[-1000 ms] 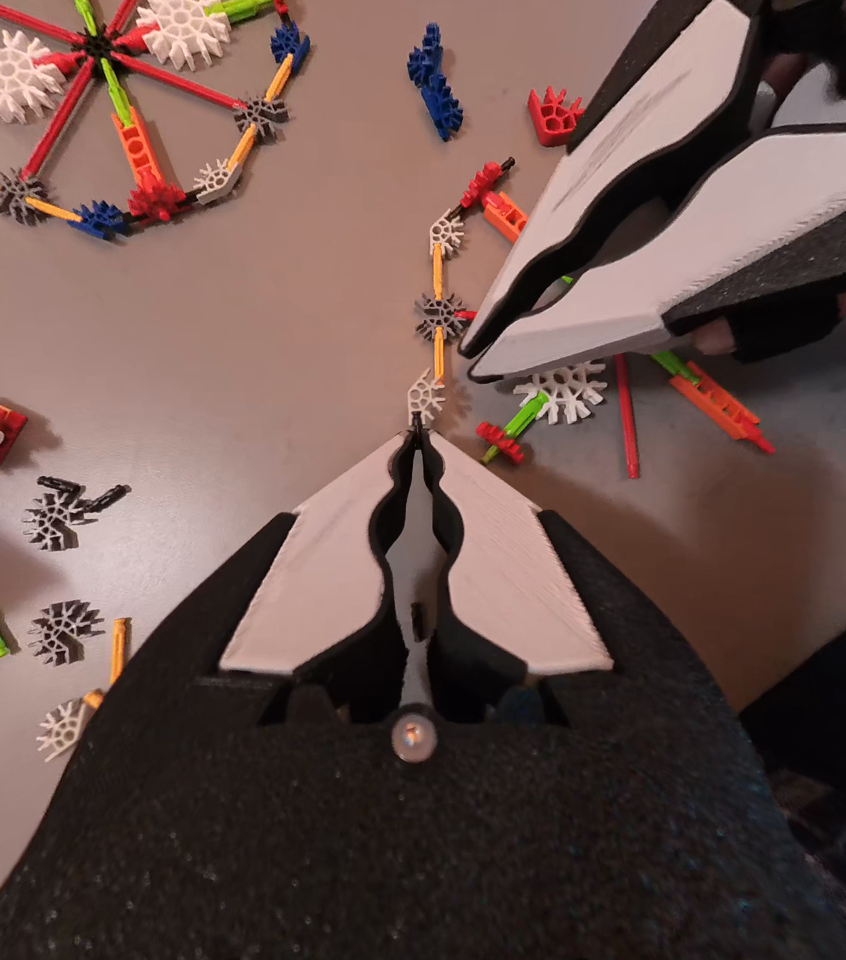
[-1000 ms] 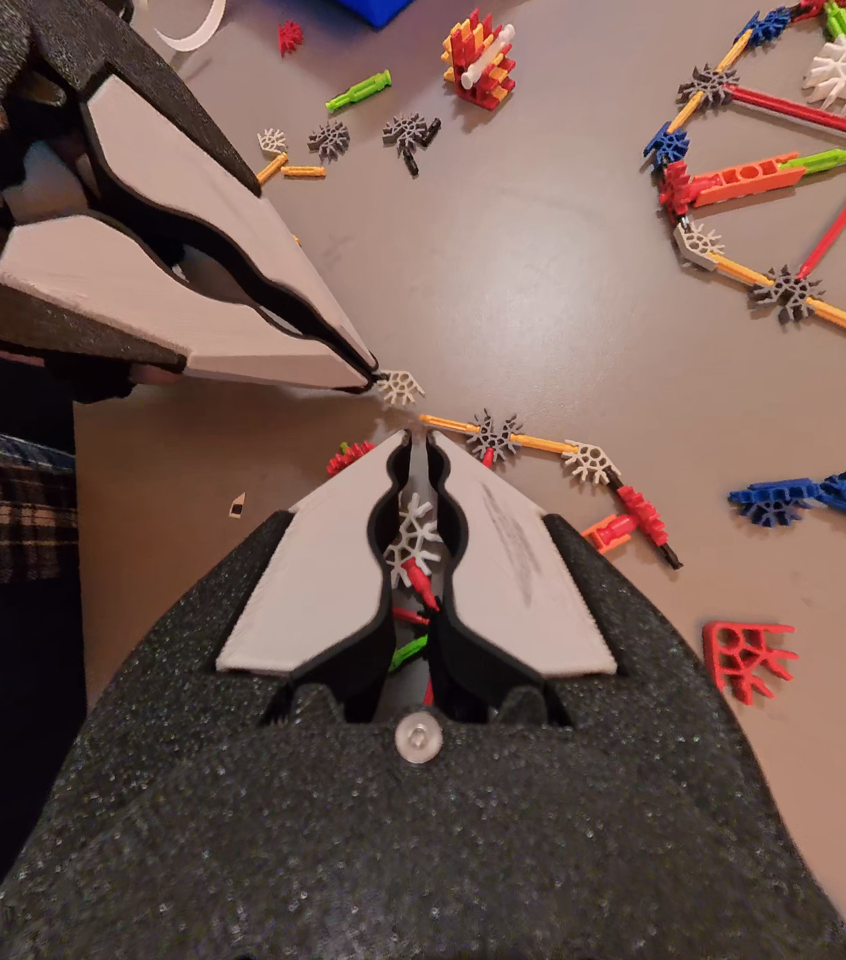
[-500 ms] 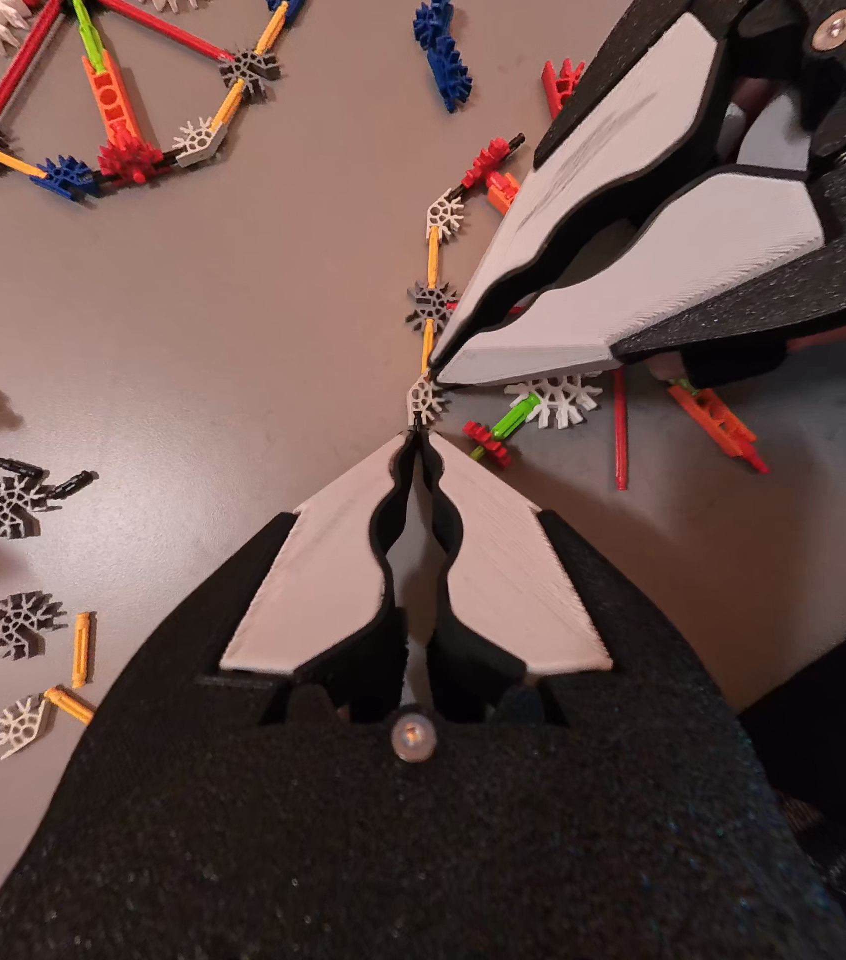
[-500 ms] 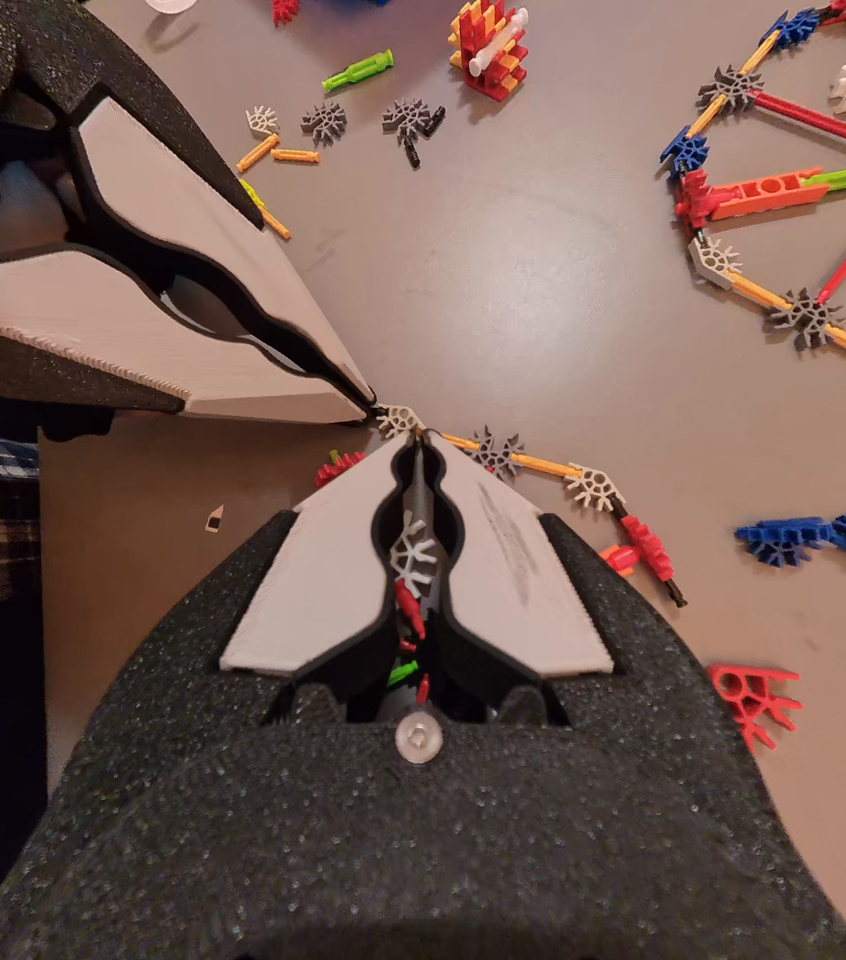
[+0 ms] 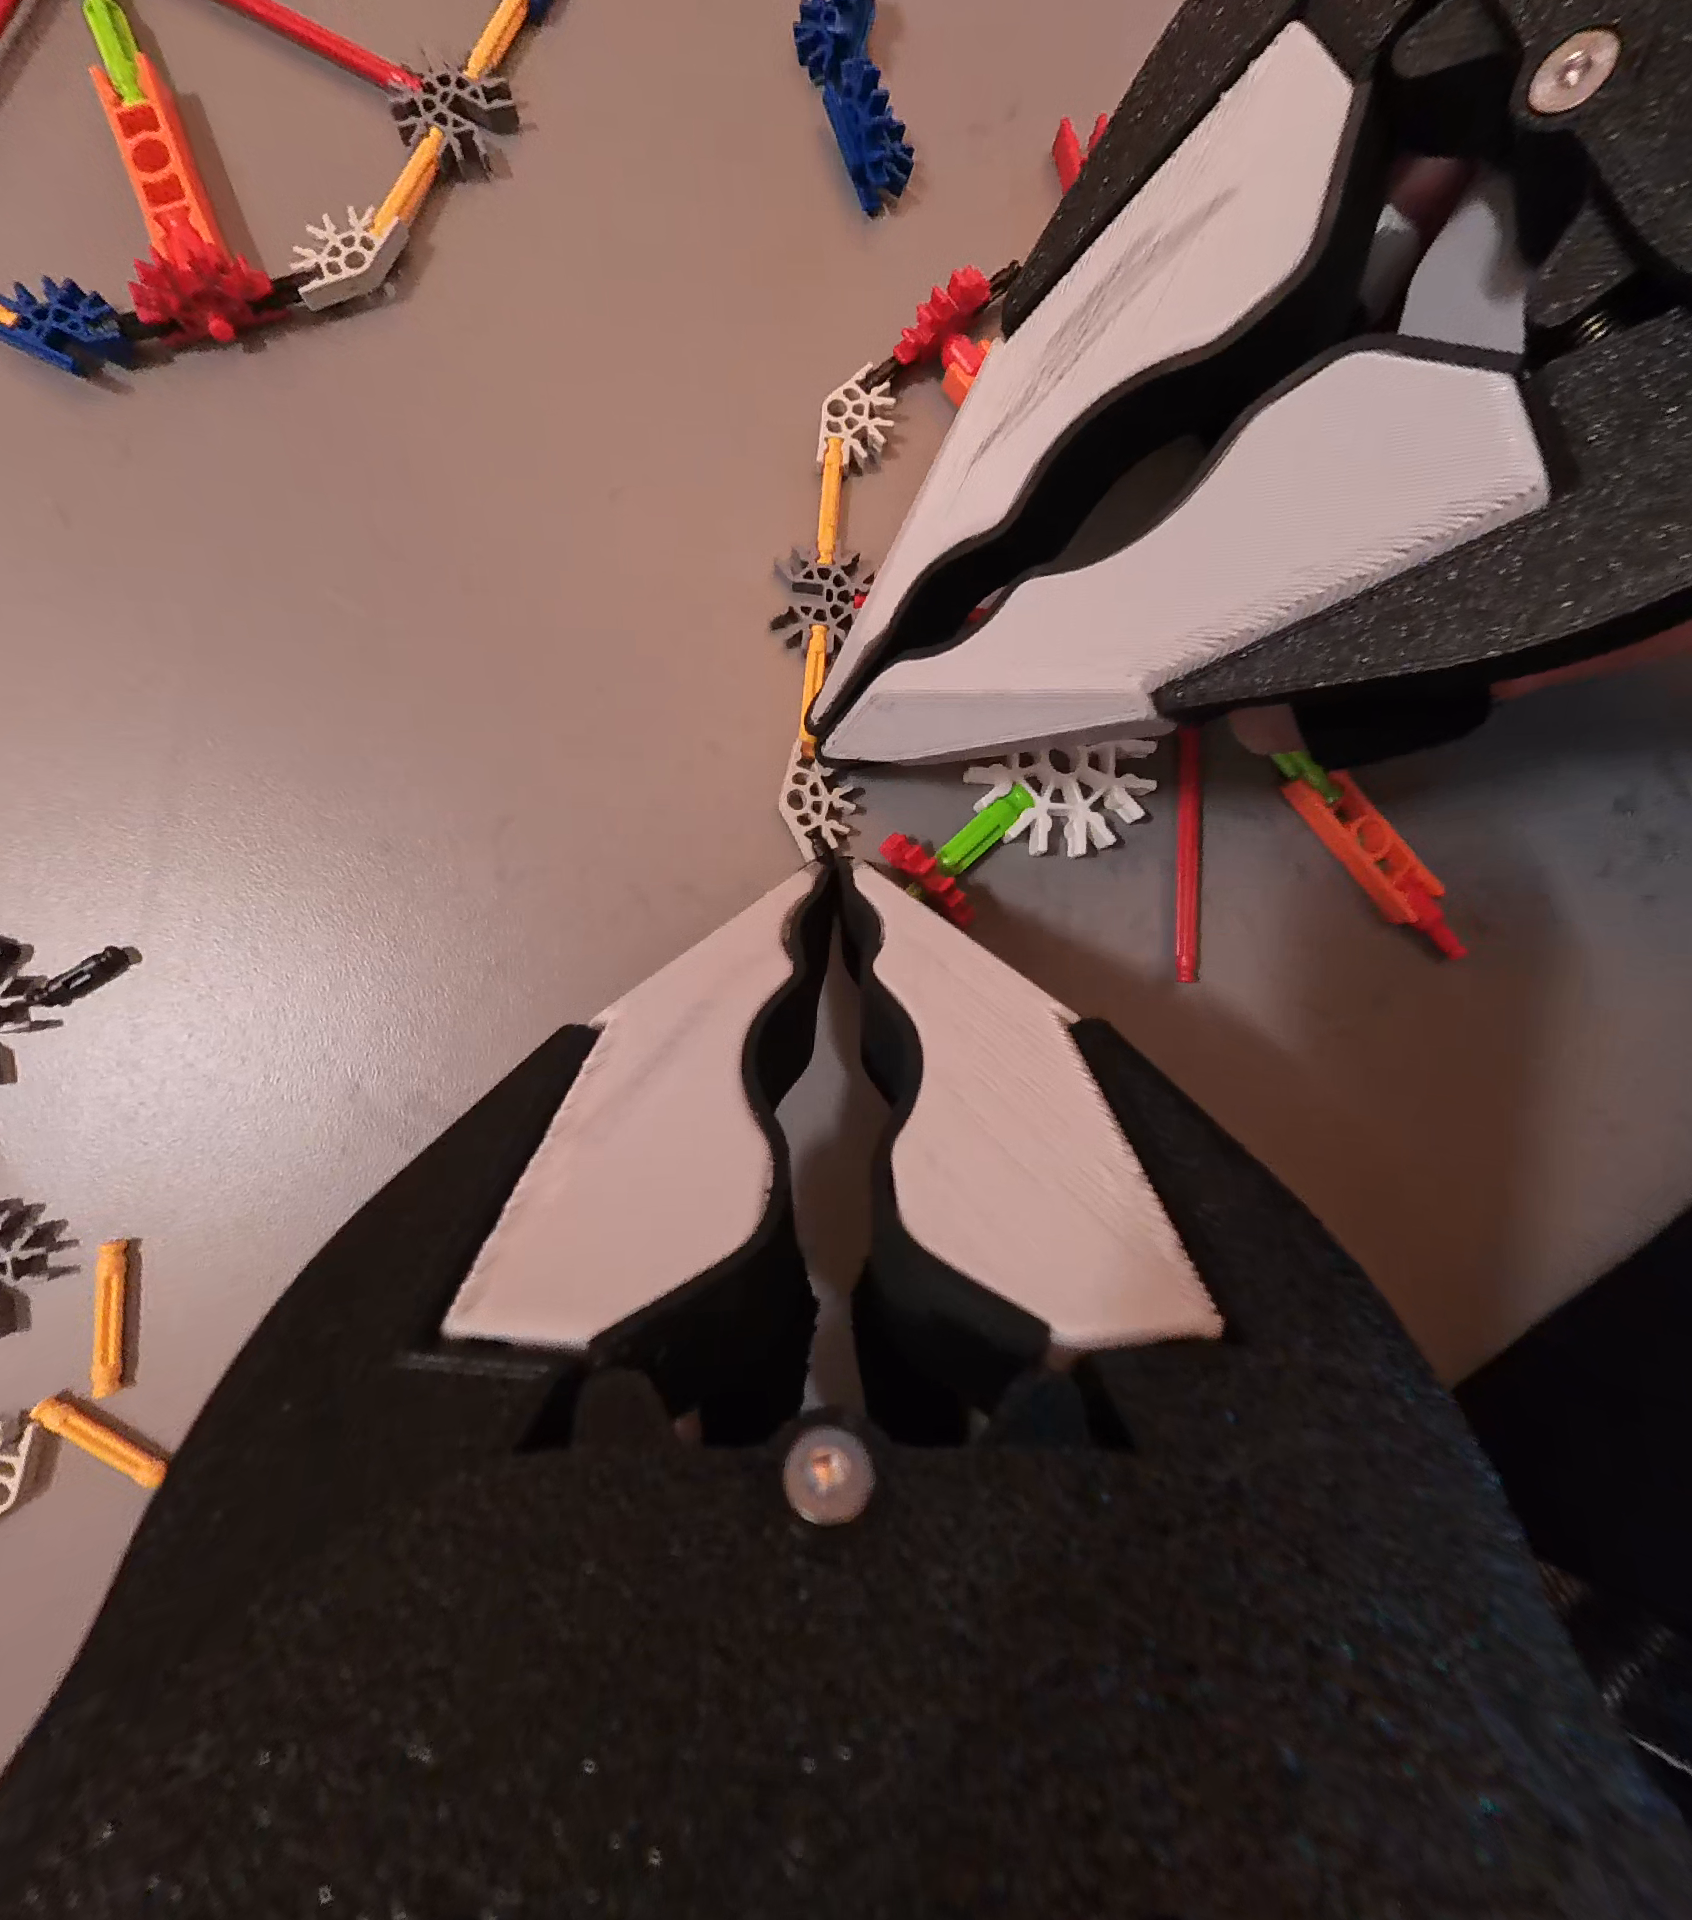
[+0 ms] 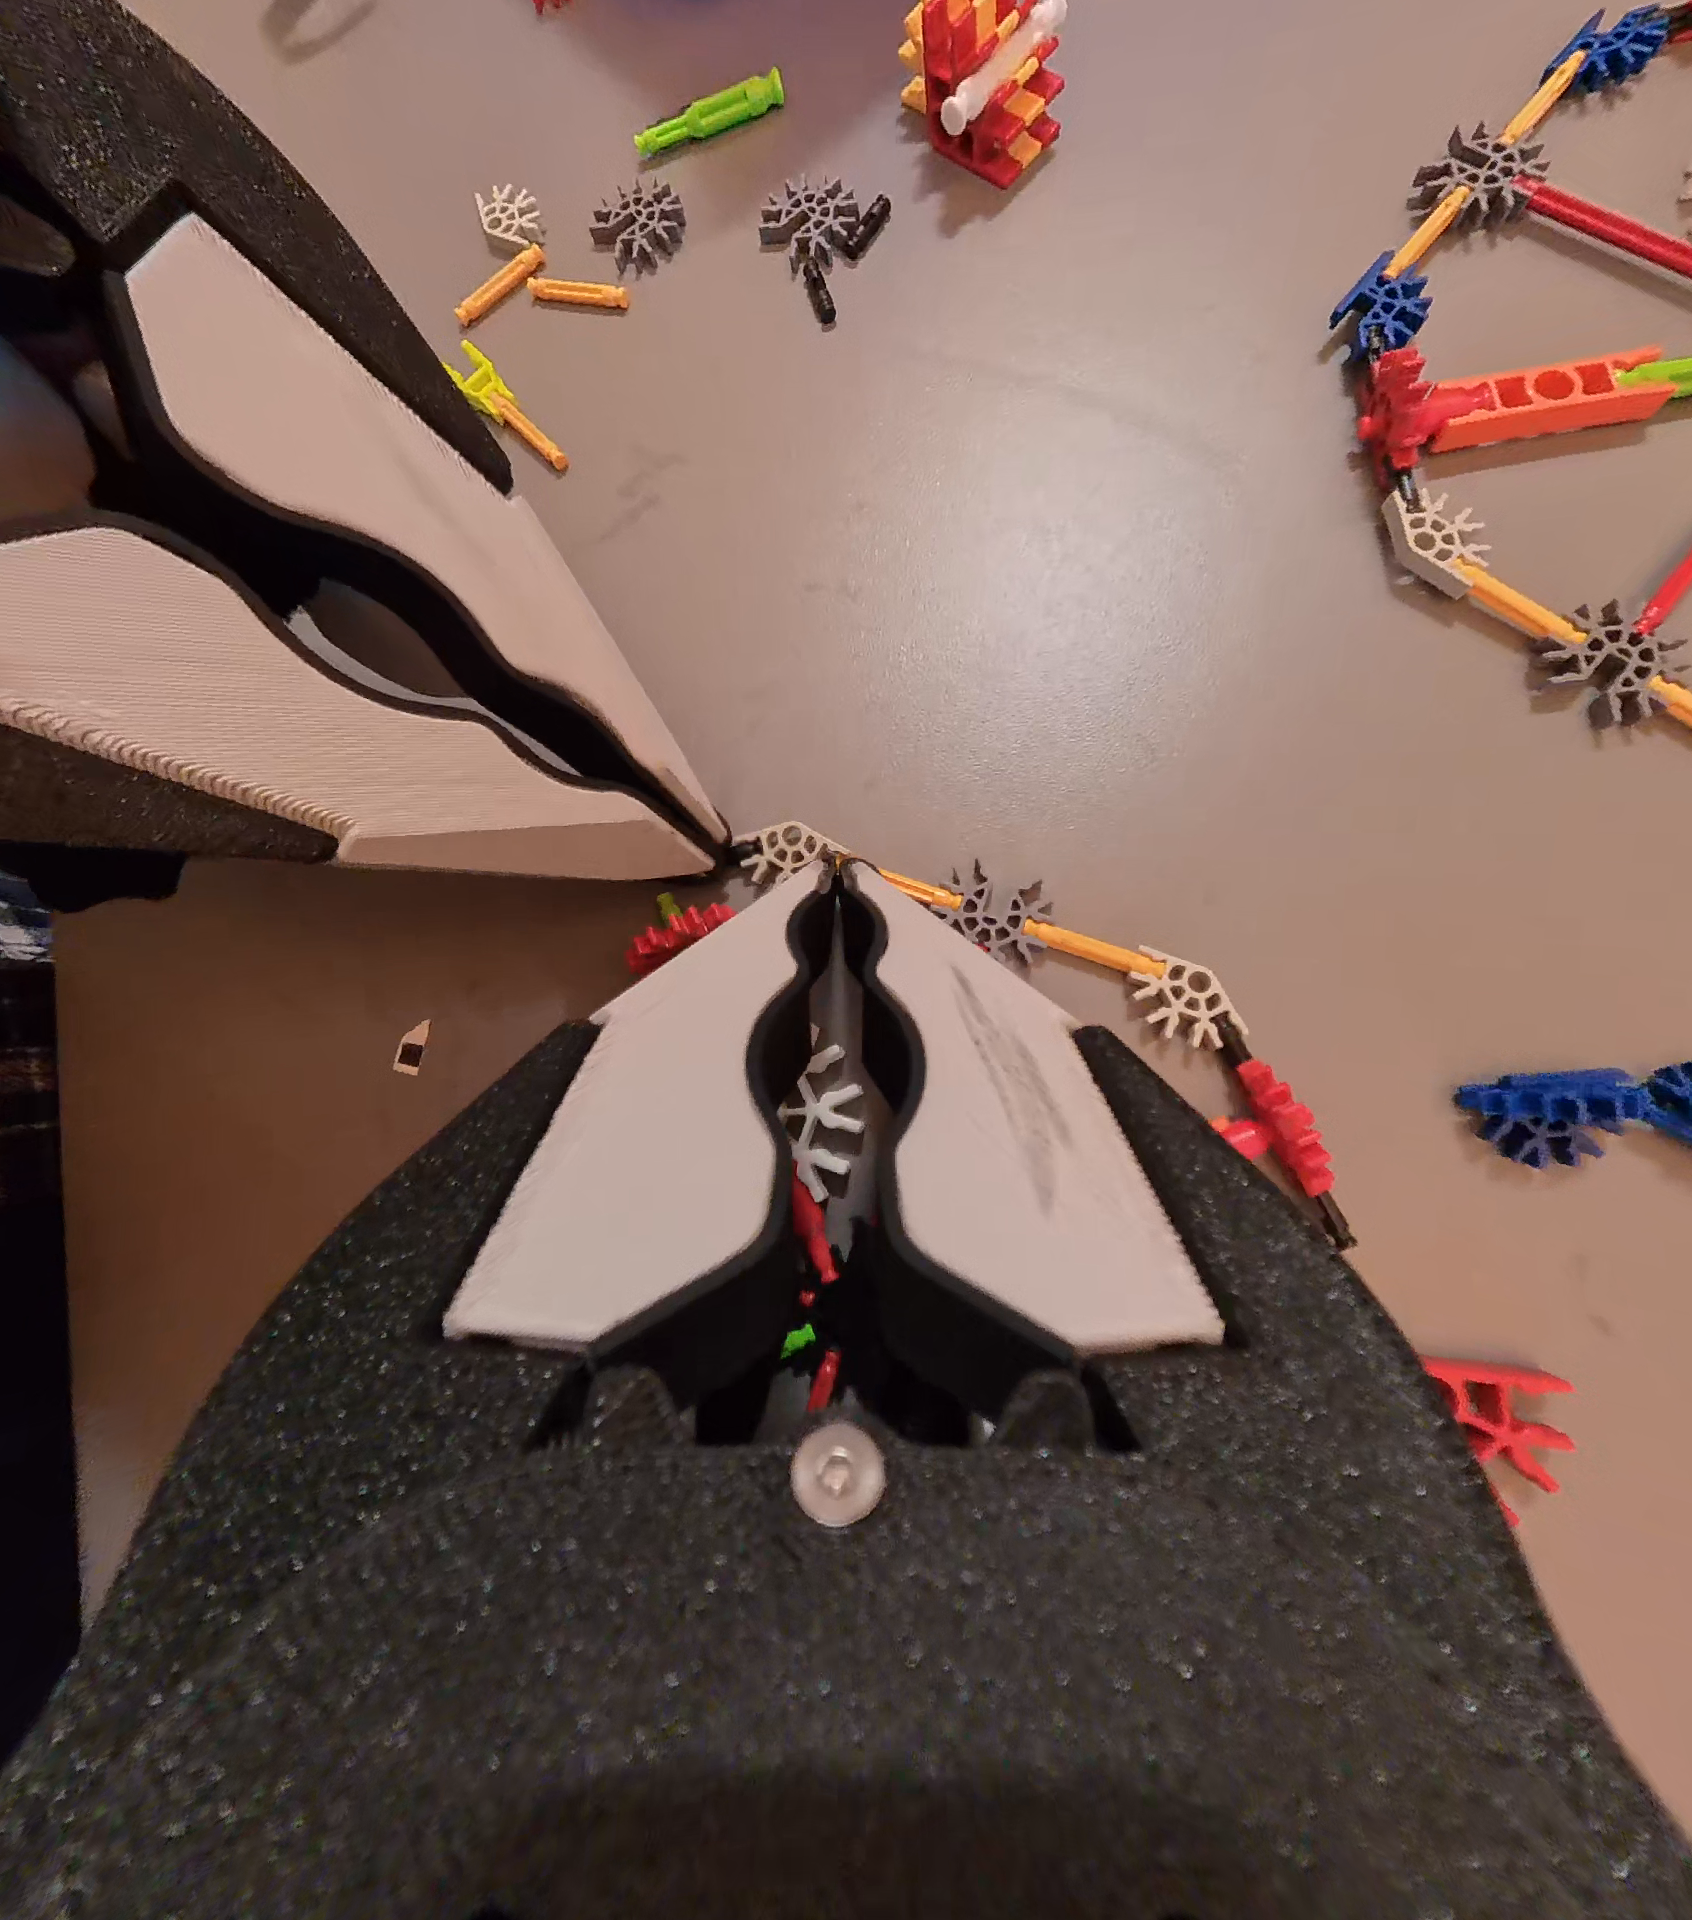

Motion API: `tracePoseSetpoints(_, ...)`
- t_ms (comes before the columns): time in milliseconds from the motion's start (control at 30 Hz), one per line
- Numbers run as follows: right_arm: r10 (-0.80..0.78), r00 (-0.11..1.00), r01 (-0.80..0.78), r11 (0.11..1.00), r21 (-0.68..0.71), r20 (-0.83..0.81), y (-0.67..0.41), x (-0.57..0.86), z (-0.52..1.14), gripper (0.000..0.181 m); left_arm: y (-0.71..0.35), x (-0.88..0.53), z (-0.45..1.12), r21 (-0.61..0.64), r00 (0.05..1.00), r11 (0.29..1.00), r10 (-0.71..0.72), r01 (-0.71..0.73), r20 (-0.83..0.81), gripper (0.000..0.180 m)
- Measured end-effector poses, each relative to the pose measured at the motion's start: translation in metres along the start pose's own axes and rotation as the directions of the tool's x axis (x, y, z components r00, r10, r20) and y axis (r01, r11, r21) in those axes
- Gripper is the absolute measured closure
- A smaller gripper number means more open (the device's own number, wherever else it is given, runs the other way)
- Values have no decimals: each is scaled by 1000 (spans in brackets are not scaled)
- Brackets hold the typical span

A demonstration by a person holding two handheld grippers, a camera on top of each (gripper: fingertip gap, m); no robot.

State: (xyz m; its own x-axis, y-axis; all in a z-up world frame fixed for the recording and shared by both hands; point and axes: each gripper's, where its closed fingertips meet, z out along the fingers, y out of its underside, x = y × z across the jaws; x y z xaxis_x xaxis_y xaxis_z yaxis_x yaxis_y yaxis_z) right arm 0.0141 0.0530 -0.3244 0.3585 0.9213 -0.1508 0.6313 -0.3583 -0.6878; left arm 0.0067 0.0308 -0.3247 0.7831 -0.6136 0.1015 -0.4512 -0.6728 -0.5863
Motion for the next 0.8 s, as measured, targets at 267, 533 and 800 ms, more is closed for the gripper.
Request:
tracePoseSetpoints(267,14,1000,-14,1000,3,0,0,3,-1,181,-2,3,2,16,999,1000,-8,9,-35,180)
tracePoseSetpoints(533,25,1000,-24,1000,7,-11,0,8,-5,181,-3,2,3,33,999,999,-4,5,-43,180)
tracePoseSetpoints(800,27,1000,-27,1000,-2,-16,1,12,-4,181,-6,3,5,41,999,999,17,-16,-34,180)
